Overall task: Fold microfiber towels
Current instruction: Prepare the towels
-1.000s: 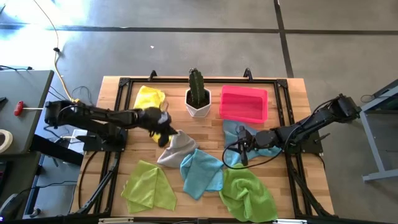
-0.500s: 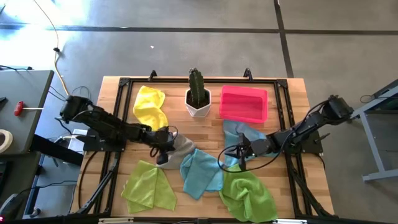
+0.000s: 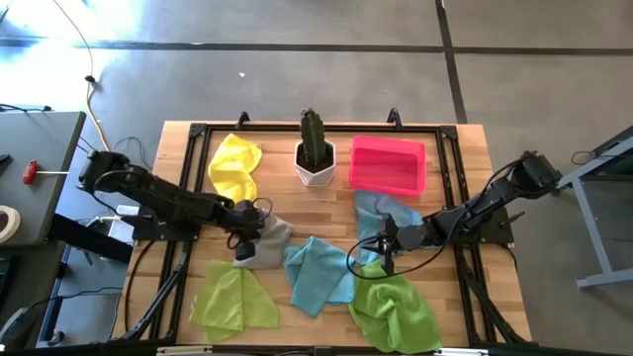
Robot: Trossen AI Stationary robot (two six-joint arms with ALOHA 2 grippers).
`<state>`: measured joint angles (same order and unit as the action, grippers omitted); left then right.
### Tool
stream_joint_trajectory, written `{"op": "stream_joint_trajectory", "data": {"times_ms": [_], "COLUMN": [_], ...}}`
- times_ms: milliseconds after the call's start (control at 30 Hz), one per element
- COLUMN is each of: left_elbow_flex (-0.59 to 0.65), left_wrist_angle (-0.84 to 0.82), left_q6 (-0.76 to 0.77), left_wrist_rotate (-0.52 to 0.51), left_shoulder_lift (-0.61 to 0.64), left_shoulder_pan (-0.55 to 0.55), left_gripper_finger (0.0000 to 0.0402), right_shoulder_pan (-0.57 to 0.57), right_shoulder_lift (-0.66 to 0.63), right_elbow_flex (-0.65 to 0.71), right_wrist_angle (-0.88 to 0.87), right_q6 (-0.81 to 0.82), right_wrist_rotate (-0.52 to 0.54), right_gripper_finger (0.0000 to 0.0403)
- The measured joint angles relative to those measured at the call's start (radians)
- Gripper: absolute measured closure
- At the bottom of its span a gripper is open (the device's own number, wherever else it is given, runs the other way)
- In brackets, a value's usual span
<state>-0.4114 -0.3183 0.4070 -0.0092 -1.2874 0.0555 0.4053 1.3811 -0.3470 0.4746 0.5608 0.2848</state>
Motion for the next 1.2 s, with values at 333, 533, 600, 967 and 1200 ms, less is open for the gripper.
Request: {"op": "stream_joint_trajectory", "data": {"times_ms": [333,533,600,967,1200], "left_elbow_flex": [0.000,-0.012,-0.041,-0.256,-0.260], "left_wrist_angle": [-0.421,-0.581,-0.599,-0.450,-0.073], "left_q6": [0.241,0.377,0.395,0.273,0.130], "left_wrist_rotate": [-0.130,-0.231,-0.241,-0.356,-0.303], "left_shoulder_lift": [0.129,0.129,0.125,0.130,0.111], "left_shoulder_pan": [-0.001,-0.003,-0.003,-0.002,0.010], "left_gripper_finger": [0.0401,0.0401,0.0401,0.0401,0.0401], "right_shoulder_pan": [-0.008,-0.046,-0.066,-0.182,-0.202], "right_shoulder_lift": [0.000,0.000,0.000,0.000,0.006], "right_elbow_flex": [0.000,0.000,0.000,-0.033,-0.281], "right_wrist_angle": [-0.031,-0.032,-0.032,-0.185,-0.714], "right_q6": [-0.003,-0.047,-0.066,-0.095,-0.096], "right_wrist_rotate": [-0.003,0.000,0.001,0.000,-0.004], "right_gripper_finger": [0.0402,0.0402,0.0402,0.0402,0.0402]}}
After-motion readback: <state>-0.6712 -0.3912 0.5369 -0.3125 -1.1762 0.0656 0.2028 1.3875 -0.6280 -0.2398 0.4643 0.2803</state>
